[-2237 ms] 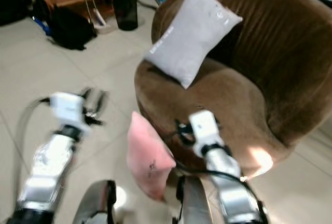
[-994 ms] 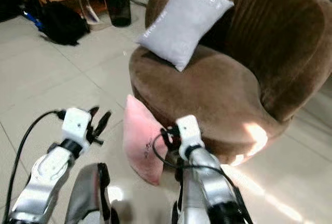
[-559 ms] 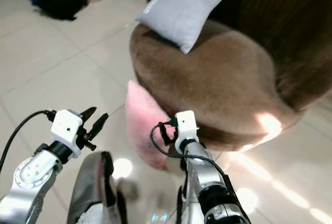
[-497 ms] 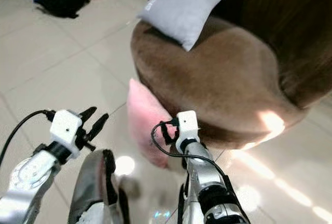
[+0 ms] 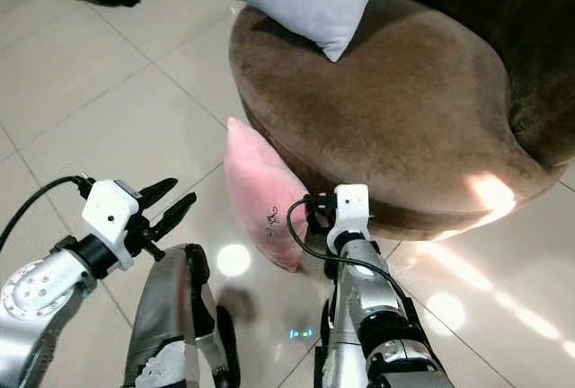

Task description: Move the pillow to the sofa from floor

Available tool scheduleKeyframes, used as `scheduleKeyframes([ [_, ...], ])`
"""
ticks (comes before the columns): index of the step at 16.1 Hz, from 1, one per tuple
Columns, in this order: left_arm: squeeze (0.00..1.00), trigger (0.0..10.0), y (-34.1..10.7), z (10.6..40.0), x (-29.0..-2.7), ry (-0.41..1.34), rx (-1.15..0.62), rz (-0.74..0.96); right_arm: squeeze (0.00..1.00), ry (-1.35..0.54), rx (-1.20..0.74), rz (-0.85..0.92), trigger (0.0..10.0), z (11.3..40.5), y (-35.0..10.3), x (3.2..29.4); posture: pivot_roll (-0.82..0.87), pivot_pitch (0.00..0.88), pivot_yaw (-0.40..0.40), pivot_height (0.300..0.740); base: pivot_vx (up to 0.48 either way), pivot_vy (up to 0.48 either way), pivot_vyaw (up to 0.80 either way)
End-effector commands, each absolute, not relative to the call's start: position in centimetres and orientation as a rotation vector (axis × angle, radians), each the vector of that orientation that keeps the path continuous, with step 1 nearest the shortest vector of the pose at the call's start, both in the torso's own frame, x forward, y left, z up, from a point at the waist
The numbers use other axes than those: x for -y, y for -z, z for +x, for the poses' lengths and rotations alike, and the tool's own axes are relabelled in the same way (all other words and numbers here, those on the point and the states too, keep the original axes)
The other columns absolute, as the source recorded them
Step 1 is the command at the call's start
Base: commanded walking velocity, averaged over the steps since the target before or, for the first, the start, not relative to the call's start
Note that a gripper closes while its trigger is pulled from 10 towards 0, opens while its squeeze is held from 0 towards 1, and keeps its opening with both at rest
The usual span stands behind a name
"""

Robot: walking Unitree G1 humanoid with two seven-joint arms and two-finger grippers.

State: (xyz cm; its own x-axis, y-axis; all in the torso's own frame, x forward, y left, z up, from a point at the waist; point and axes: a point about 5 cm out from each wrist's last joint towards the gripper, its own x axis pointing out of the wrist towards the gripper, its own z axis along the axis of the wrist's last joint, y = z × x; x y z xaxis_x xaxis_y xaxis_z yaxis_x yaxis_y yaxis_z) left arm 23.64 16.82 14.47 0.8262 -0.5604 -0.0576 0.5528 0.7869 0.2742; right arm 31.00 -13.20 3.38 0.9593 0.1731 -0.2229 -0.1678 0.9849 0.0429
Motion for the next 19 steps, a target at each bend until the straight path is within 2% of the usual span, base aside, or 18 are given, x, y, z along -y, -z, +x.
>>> scheduleKeyframes([
  [1,0.0,10.0,-14.2,23.1,-17.0,0.623,-0.004,0.289,1.0,-0.202,-0.252,0.018,10.0,30.6,-2.7,12.4,0.18,0.322,0.109,0.511,0.0,0.0,0.0],
  [5,0.0,10.0,-14.1,22.6,-17.0,0.641,-0.022,0.272,1.0,-0.323,-0.244,0.098,10.0,30.7,-3.1,11.4,0.18,0.315,0.106,0.511,0.0,0.0,0.0],
  [8,0.0,10.0,-14.1,22.4,-17.0,0.647,-0.034,0.276,1.0,-0.355,-0.255,0.025,10.0,30.5,-2.7,11.2,0.18,0.32,0.106,0.511,0.0,0.0,0.0],
  [9,0.0,10.0,-14.0,22.4,-17.0,0.647,-0.036,0.28,0.85,-0.342,-0.258,-0.008,10.0,30.4,-2.5,11.2,0.18,0.32,0.106,0.511,0.0,0.0,0.0],
  [10,0.0,10.0,-14.1,22.4,-17.1,0.646,-0.038,0.283,0.0,-0.309,-0.251,-0.06,10.0,30.4,-2.5,11.3,0.19,0.321,0.11,0.511,0.0,0.0,0.0],
  [15,0.0,10.0,-14.1,22.4,-17.2,0.656,-0.043,0.296,0.0,-0.325,-0.299,-0.209,10.0,30.0,-1.6,10.5,0.19,0.318,0.111,0.511,0.0,0.0,0.0],
  [19,0.0,10.0,-14.0,22.2,-17.0,0.669,-0.047,0.291,0.0,-0.369,-0.315,-0.169,10.0,29.5,-1.1,9.6,0.19,0.318,0.109,0.511,0.0,0.0,0.0],
])
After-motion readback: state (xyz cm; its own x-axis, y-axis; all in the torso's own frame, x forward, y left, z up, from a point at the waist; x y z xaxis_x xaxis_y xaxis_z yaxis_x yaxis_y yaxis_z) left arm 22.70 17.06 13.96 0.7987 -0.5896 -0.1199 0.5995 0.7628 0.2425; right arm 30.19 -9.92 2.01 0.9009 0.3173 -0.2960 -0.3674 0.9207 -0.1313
